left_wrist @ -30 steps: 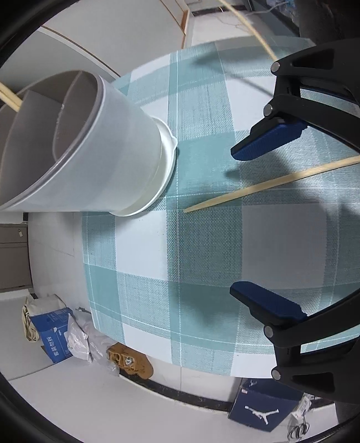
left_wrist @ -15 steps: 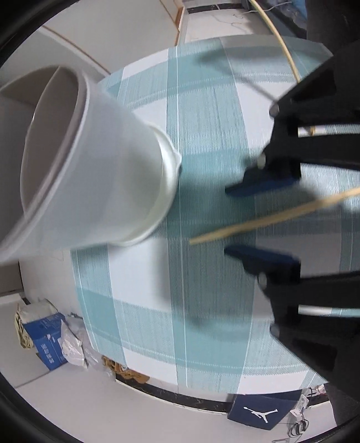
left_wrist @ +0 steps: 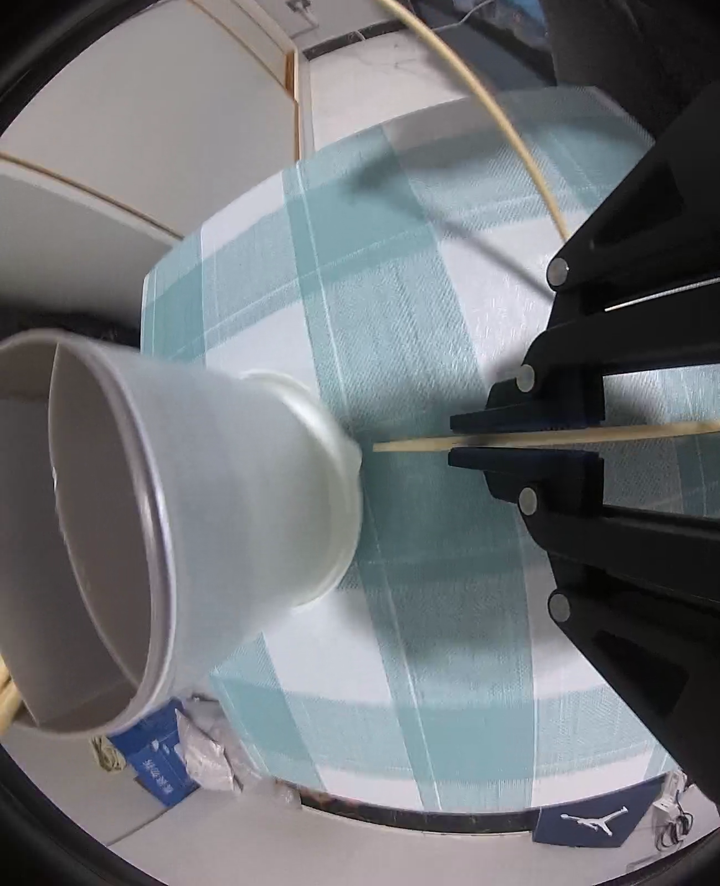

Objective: Organize utensils
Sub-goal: 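Lift both chopsticks and carry them over the white holder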

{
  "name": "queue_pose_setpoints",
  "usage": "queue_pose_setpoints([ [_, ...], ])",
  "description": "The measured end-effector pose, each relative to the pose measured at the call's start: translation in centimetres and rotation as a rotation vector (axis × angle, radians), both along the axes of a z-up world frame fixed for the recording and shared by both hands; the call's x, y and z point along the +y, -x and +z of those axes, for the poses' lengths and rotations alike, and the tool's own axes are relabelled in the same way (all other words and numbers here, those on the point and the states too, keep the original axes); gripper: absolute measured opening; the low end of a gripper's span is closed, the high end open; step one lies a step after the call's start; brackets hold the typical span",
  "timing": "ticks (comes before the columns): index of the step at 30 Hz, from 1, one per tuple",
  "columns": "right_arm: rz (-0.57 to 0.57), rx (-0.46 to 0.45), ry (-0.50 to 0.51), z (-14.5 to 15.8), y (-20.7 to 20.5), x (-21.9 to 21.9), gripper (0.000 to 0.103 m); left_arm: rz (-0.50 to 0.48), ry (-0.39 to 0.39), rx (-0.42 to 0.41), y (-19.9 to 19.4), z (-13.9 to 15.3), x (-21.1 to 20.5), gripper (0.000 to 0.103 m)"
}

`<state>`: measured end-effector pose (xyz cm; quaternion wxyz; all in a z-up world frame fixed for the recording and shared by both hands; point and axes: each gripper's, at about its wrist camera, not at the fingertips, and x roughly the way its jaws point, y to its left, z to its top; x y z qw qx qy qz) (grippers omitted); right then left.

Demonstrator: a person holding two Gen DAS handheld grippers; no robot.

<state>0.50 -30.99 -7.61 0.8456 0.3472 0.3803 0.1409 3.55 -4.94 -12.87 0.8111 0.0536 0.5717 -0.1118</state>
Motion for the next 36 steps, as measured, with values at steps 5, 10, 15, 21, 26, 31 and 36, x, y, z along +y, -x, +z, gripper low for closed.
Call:
queue_pose_setpoints([
  [5, -0.004, -0.009, 0.002, 0.2, 0.1, 0.0, 0.004, 0.017, 0.024, 0.057, -0.8, -0.3, 0.4, 0.02],
  [10, -0.015, -0.016, 0.007, 0.2, 0.4, -0.5, 0.004, -0.022, -0.032, 0.026, -0.4, -0.3, -1.5, 0.045],
  [15, -0.031, -0.01, 0.004, 0.1, 0.6, -1.1, 0.004, -0.047, -0.011, 0.005, -0.3, -0.1, -2.1, 0.026],
  [21, -0.039, -0.013, 0.004, 0.2, 0.7, -1.4, 0.004, -0.11, -0.044, 0.008, -0.7, 0.1, -3.7, 0.002],
  [26, -0.043, -0.011, 0.015, 0.2, 0.8, -1.5, 0.004, -0.081, 0.046, 0.0, -0.9, 1.3, -2.8, 0.002],
  [31, -0.045, -0.011, 0.027, 0.2, 1.0, -1.5, 0.004, -0.042, 0.095, -0.136, 0.3, 4.8, -0.9, 0.002],
  [36, -0.022, -0.039, 0.059, 0.7, 1.2, -0.7, 0.004, 0.017, 0.143, -0.289, 1.8, 8.4, 1.7, 0.002],
])
